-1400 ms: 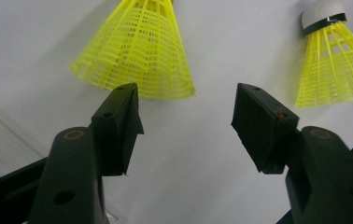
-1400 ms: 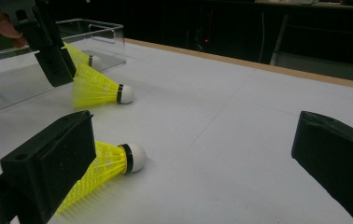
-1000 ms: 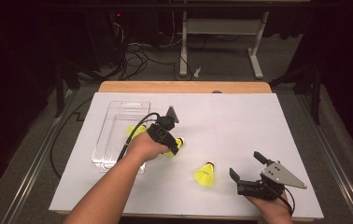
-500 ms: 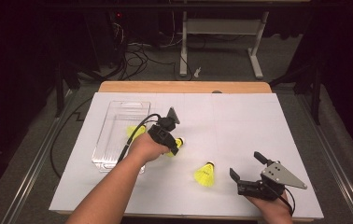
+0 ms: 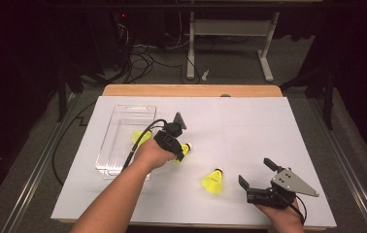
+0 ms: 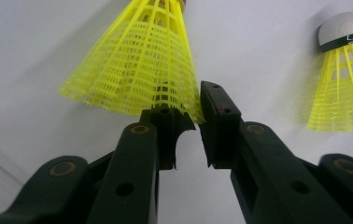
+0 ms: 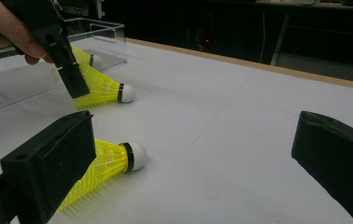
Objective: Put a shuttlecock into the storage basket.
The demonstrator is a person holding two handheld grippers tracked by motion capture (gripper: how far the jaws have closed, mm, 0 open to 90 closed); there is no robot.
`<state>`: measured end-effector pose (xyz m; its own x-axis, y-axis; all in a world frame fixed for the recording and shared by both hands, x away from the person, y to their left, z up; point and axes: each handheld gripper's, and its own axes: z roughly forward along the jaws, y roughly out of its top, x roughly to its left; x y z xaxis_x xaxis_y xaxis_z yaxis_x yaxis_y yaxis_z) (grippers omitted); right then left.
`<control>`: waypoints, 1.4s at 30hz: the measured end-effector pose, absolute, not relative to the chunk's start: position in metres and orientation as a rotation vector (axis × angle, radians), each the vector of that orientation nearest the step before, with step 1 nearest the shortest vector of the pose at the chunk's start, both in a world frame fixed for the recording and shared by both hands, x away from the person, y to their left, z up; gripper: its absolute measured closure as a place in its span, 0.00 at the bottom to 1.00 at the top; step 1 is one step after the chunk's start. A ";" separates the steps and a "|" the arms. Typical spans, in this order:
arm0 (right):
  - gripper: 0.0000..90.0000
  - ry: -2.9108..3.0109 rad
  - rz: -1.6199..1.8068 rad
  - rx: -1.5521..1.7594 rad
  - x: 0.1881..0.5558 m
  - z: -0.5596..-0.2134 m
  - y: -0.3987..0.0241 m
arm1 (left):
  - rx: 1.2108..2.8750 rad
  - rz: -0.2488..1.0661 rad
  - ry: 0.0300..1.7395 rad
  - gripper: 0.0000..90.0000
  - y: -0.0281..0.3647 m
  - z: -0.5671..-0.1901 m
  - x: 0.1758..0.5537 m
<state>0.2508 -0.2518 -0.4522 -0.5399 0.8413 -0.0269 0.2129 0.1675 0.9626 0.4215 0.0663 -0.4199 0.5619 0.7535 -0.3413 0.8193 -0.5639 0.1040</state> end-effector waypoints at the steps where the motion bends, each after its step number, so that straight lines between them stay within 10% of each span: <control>1: 0.00 1.867 1.394 0.996 0.251 -0.452 -0.252 | 2.548 -0.371 1.309 0.87 0.066 -0.420 0.421; 42: 0.00 1.880 1.380 0.983 0.251 -0.453 -0.248 | 2.554 -0.348 1.129 0.98 0.089 -0.366 0.386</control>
<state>0.2506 -0.2485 -0.4530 -0.5448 0.8375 -0.0409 0.2124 0.1851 0.9595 0.3857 0.0895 -0.3655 0.6569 0.6691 -0.3474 0.7486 -0.6336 0.1953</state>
